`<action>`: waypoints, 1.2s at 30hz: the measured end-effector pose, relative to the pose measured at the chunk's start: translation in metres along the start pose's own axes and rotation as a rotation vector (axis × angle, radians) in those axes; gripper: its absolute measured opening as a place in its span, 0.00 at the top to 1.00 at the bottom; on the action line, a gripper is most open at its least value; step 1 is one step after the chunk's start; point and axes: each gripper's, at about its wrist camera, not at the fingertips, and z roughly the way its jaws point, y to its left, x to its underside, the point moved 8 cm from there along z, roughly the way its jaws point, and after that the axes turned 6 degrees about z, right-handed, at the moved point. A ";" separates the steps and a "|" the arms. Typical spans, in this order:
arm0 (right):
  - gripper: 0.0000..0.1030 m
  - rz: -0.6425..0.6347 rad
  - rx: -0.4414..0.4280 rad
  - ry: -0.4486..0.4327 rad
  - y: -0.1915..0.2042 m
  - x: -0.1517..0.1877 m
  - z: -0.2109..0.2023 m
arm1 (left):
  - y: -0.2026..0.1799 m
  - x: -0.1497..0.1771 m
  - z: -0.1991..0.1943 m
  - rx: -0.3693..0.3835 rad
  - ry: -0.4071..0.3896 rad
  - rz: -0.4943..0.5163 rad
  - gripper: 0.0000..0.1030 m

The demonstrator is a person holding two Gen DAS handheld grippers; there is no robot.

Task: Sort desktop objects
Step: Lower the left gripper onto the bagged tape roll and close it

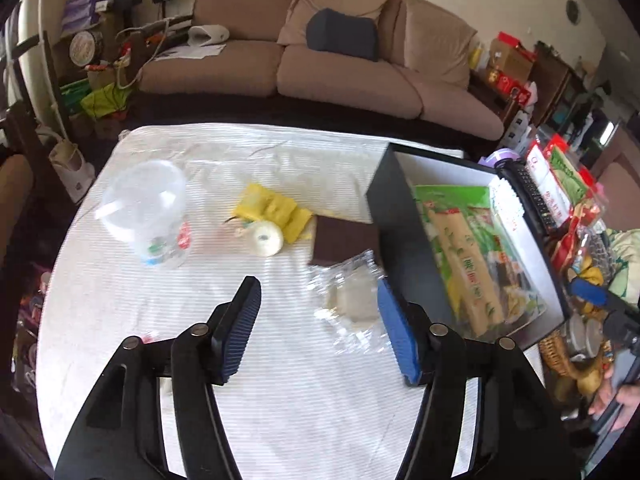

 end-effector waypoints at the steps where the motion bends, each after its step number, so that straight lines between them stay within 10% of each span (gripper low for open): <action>1: 0.00 -0.014 -0.012 0.013 0.012 0.005 0.004 | 0.019 0.010 -0.009 -0.022 -0.003 -0.014 0.15; 3: 0.00 -0.036 -0.023 0.033 0.035 0.012 0.016 | 0.054 0.028 -0.021 -0.055 -0.004 -0.059 0.00; 11: 0.00 -0.048 -0.052 0.069 0.102 0.034 0.077 | 0.144 0.097 -0.022 -0.127 -0.008 -0.175 0.00; 24: 0.00 -0.065 0.051 0.017 0.105 0.057 0.119 | 0.145 0.135 0.084 -0.271 0.025 -0.131 0.00; 31: 0.00 -0.123 0.098 0.019 0.108 0.054 0.153 | 0.145 0.129 0.104 -0.201 0.009 -0.136 0.38; 36: 0.00 -0.139 0.128 -0.009 0.113 0.027 0.204 | 0.152 0.133 0.096 -0.139 -0.012 -0.165 0.39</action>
